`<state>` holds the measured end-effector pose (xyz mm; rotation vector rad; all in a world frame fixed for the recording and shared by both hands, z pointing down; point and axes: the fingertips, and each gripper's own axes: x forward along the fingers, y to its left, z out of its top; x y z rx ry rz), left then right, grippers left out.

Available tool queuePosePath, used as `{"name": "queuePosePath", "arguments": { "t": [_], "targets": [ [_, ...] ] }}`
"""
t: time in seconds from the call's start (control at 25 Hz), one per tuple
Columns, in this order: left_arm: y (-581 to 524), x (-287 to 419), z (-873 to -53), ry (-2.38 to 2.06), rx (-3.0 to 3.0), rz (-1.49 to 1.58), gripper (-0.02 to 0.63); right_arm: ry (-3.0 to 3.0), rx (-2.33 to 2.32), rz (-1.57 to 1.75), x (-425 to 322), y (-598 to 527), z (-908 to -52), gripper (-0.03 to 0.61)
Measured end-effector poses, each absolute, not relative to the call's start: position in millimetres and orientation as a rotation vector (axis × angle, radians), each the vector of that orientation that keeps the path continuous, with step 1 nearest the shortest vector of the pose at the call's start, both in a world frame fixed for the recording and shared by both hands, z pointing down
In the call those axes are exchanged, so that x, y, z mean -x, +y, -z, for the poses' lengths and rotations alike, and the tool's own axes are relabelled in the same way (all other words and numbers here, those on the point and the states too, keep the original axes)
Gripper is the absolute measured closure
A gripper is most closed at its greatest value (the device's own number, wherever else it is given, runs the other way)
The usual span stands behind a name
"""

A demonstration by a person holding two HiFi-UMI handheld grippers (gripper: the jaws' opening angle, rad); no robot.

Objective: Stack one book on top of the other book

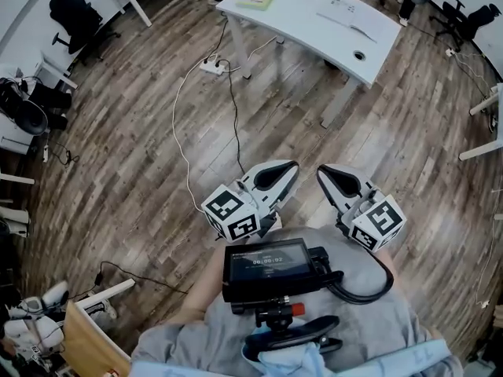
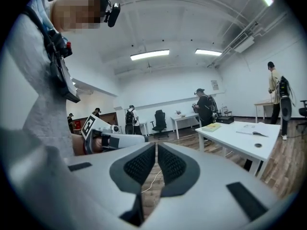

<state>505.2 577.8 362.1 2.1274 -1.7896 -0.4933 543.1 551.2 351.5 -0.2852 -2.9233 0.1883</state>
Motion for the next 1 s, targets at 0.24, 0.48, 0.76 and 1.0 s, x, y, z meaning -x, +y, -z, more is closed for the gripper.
{"name": "queuePosePath", "arguments": {
  "t": [0.24,0.48,0.76,1.0],
  "targets": [
    [570,-477,-374,-1.789,-2.110,0.500,0.594,-2.923,0.276,-0.194,-510,544,-360,0.548],
    [532,-445,-389,-1.790,-2.074,0.477,0.594,-2.922,0.253,-0.263,-476,499,-373,0.548],
    [448,-396,-390,-1.802,-2.029,0.479,0.594,-2.928,0.279,-0.316,-424,413,-375,0.548],
    [369,-378,-367,-1.776,-2.057,0.475,0.594,-2.944,0.254,-0.353,-400,336,-365,0.548]
  ]
}}
